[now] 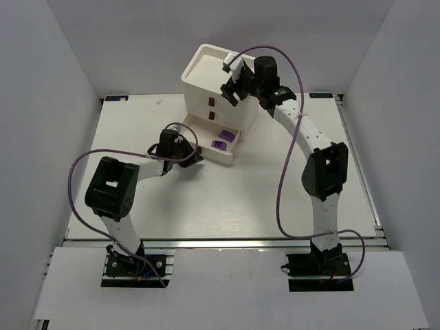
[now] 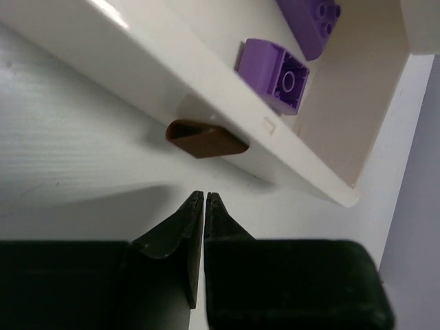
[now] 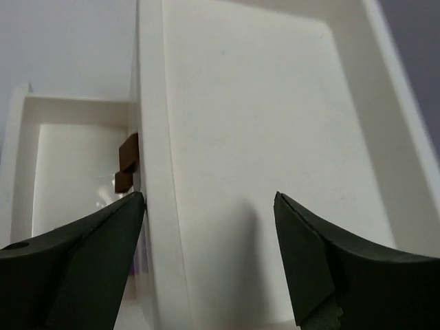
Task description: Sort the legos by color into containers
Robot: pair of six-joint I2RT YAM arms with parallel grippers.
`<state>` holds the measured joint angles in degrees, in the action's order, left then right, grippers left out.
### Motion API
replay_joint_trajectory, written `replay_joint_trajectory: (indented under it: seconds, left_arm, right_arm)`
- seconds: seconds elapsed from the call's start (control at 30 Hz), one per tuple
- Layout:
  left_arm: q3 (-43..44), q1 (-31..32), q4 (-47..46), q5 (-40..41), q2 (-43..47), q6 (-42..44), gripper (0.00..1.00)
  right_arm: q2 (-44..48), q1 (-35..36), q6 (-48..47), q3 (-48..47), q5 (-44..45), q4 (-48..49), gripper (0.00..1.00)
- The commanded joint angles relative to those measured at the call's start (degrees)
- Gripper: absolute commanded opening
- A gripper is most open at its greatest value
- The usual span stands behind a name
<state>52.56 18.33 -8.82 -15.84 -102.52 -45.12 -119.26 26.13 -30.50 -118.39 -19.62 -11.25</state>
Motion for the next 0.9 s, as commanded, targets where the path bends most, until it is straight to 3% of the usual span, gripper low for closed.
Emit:
replay_joint_trajectory:
  seconds: [0.0,0.17,0.23,0.27,0.3,0.47,0.87]
  left_arm:
    - [3.0,0.0,-1.6,-1.8,0.3,-0.1,0.17]
    - [3.3,0.0,-1.5,-1.6,-0.4,0.8,0.18]
    - [3.7,0.0,-1.6,-1.7,-0.8,0.7,0.18]
    - [3.9,0.0,-1.7,-1.7,-1.3,0.7,0.19]
    - [4.4,0.0,-2.2,-1.7,-2.0,0.7,0.19]
    - [7.0,0.0,-3.9,-1.7,-5.9,0.4,0.2]
    - [24.0,0.0,-6.4,-1.5,-18.4,0.7,0.23]
  right_arm:
    - [-1.6,-1.2,-0.1,-3.6,-4.9,-3.0,0.81]
    - [-1.5,-1.3,-0.6,-1.6,-8.0,-5.2,0.77]
    - [-2.1,-1.3,-1.4,-1.8,-7.6,-7.4,0.67]
    - [-2.8,-1.3,-1.8,-2.0,-7.4,-8.0,0.61]
    - [-2.9,-1.3,-2.9,-2.1,-7.2,-8.8,0.41]
    - [-2.4,-1.5,-6.1,-2.2,-10.3,-13.8,0.0]
    - [-1.1,-1.4,-10.7,-2.5,-18.3,-25.0,0.0]
